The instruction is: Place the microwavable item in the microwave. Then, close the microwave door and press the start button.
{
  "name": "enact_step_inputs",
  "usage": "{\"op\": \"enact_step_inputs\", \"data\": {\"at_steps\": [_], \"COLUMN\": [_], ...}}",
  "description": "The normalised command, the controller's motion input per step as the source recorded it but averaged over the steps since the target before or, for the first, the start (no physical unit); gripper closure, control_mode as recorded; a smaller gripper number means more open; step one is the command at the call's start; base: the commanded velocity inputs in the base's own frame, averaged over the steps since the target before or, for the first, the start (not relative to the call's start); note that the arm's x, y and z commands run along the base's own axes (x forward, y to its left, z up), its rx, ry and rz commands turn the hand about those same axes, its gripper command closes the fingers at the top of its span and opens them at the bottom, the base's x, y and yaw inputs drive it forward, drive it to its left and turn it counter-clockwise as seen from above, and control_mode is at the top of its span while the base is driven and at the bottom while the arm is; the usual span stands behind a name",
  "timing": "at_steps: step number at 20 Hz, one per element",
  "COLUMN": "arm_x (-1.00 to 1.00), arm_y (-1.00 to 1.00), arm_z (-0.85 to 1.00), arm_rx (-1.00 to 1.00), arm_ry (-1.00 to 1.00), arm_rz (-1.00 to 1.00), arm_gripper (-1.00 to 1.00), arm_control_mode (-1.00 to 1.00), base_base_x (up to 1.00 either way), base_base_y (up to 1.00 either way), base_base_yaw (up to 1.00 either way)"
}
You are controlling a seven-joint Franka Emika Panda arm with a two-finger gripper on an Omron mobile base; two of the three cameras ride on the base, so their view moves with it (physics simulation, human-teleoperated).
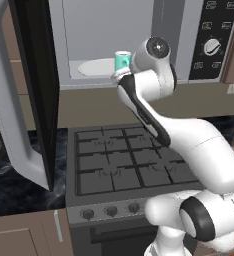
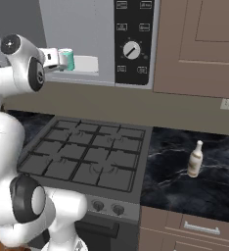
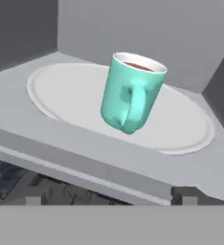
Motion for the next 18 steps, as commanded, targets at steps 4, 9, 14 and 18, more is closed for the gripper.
{"op": "enact_step_inputs", "data": {"at_steps": [4, 9, 14, 18], "arm_x": [-0.53, -0.24, -0.97, -0.67], "arm_y": [0.07, 0.03, 0.59, 0.77], "arm_z": [-0.48, -0.17, 0.03, -0.31], "arm_rx": [-0.08, -0.16, -0.37, -0.40], "arm_ry": [-0.05, -0.07, -0.48, -0.35], "arm_rz": [0.00, -0.01, -0.12, -0.08], "arm_gripper": [-1.00, -1.00, -1.00, -1.00], "arm_control_mode": [-1.00, -1.00, -1.00, -1.00], "base_base_x": [0.00, 0.00, 0.00, 0.00], "base_base_y": [0.00, 0.00, 0.00, 0.00], "base_base_yaw": [0.00, 0.00, 0.00, 0.00]}}
